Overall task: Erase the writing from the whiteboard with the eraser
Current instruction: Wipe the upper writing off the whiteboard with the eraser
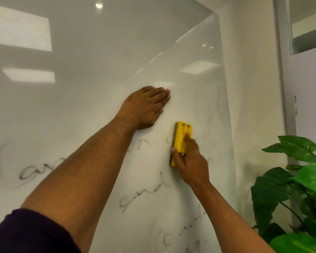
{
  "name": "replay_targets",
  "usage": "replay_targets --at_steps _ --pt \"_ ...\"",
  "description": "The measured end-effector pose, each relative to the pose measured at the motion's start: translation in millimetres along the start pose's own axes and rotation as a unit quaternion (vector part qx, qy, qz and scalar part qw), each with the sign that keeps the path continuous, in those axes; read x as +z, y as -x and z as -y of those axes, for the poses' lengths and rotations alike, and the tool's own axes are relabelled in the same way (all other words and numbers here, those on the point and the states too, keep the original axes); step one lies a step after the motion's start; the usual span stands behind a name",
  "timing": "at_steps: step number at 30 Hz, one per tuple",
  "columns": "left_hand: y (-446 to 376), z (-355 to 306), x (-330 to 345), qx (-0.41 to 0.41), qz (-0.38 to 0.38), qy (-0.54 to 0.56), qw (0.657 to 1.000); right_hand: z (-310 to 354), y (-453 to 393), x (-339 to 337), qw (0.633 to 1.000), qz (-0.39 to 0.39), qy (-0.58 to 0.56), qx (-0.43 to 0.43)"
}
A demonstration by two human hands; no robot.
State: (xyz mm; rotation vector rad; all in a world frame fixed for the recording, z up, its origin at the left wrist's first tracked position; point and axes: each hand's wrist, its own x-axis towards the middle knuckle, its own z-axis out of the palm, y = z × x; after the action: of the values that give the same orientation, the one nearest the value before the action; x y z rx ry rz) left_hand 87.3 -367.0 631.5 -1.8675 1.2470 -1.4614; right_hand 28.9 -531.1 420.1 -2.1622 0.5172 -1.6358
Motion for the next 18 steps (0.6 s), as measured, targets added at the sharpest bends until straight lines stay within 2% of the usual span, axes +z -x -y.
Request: replay_targets --at_steps 1,2,4,5,6,8,9,10,12,13,16,17,18 --pt "1.8 3.7 -1.5 0.004 -0.003 0.001 1.000 1.7 5.9 0.0 0.999 -0.001 0.000 -0.044" --pt "4.0 8.2 -3.1 0.010 -0.005 0.003 1.000 -1.3 4.5 -0.2 0.999 -0.013 0.011 -0.045" --pt "11.2 16.6 -6.1 0.017 -0.014 0.014 1.000 -2.5 -2.6 -1.8 0.996 -0.036 0.015 0.074" --pt "14.7 19.6 -7.8 0.011 -0.020 0.020 1.000 0.2 -3.4 -1.6 0.994 -0.033 0.010 0.103" --pt "19.3 21.7 -9.3 -0.001 -0.027 0.026 0.999 5.7 0.7 -0.6 0.997 -0.029 0.003 0.074" --pt "28.0 22.2 -10.6 -0.043 -0.045 0.030 0.998 14.4 18.1 2.1 0.999 -0.010 -0.005 -0.049" --pt "31.4 21.8 -11.7 -0.073 -0.056 0.031 0.995 13.5 19.7 3.1 0.997 -0.021 0.003 -0.067" --pt "34.8 21.9 -13.2 -0.105 -0.067 0.040 0.991 11.0 15.2 4.3 0.999 -0.038 0.010 -0.031" --pt "40.1 23.7 -16.2 -0.141 -0.081 0.058 0.985 16.8 7.0 5.1 0.994 -0.053 -0.020 0.095" --pt "43.2 25.9 -16.9 -0.140 -0.078 0.057 0.985 23.4 7.1 5.5 0.994 -0.049 -0.035 0.090" --pt "50.6 41.6 -20.3 -0.088 -0.066 0.039 0.993 35.1 22.5 2.8 0.996 -0.039 -0.043 -0.071" --pt "53.9 49.4 -22.4 -0.067 -0.065 0.032 0.995 31.9 19.8 2.0 0.996 -0.054 -0.028 -0.064" --pt "57.5 57.5 -24.7 -0.049 -0.064 0.028 0.996 28.8 14.7 2.5 0.997 -0.071 -0.029 -0.011"
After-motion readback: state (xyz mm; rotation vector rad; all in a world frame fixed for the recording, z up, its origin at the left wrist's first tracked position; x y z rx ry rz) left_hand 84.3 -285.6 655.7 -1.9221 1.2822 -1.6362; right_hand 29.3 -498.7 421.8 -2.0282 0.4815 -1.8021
